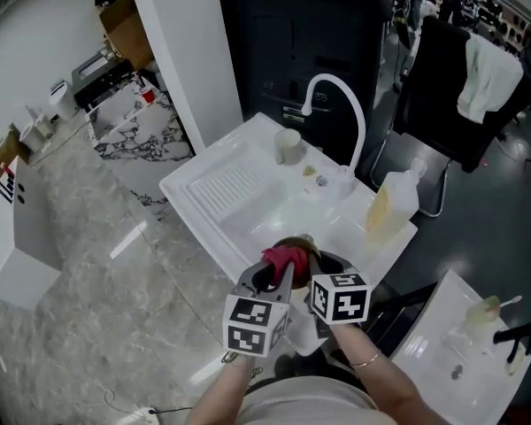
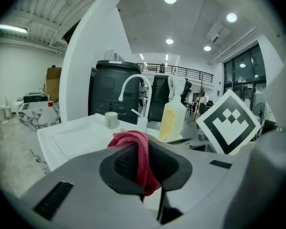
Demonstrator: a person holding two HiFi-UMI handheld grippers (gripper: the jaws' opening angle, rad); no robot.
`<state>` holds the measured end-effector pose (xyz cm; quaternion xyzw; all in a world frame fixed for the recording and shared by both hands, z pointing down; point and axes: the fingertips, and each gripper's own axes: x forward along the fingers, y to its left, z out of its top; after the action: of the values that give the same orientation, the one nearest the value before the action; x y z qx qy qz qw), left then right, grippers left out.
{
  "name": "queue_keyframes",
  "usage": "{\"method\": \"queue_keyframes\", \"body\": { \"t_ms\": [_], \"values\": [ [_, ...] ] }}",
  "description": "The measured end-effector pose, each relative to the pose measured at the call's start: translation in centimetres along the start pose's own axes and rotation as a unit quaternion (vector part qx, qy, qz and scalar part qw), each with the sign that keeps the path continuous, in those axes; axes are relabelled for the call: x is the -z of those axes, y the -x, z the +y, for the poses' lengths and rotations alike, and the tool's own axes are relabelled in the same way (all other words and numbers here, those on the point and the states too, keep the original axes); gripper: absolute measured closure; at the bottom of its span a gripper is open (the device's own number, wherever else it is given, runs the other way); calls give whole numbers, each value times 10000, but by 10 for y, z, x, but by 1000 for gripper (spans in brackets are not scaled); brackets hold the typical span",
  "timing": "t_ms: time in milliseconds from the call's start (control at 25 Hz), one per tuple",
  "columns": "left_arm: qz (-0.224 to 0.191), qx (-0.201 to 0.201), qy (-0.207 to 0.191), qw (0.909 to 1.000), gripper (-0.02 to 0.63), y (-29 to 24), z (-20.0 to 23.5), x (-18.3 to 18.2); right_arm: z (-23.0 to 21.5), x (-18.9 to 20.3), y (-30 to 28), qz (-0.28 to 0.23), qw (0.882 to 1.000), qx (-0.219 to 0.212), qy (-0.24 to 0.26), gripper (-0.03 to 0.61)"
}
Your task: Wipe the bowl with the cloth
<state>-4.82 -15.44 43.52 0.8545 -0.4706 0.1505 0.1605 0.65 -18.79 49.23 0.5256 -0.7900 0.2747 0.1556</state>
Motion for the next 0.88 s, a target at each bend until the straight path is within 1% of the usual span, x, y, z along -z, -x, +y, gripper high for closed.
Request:
{"method": "queue_keyframes", "body": {
  "t_ms": [160,240,320,440,680,800,880],
  "values": [
    [227,386,167,9989,567,-14,-16,15,-1,-1,2,-8,9999,-1,-123,560],
    [348,645,267,9970,568,-16,-23,22,-6,2,3,33,9997,41,-226,558],
    [537,926,271,9939,568,-18,-33,32,-11,7,3,77,9993,84,-345,555],
    [737,1167,189,9903,568,-20,-43,44,-15,11,2,137,9988,112,-463,552],
    [1083,1392,-112,9843,568,-21,-49,64,-18,12,-2,160,9980,174,-582,548],
    [1278,1334,-359,9821,568,-18,-51,69,-19,14,-2,184,9978,167,-617,548],
    [1315,1237,-554,9820,568,-16,-46,70,-19,15,-3,188,9975,168,-653,548]
  ]
}}
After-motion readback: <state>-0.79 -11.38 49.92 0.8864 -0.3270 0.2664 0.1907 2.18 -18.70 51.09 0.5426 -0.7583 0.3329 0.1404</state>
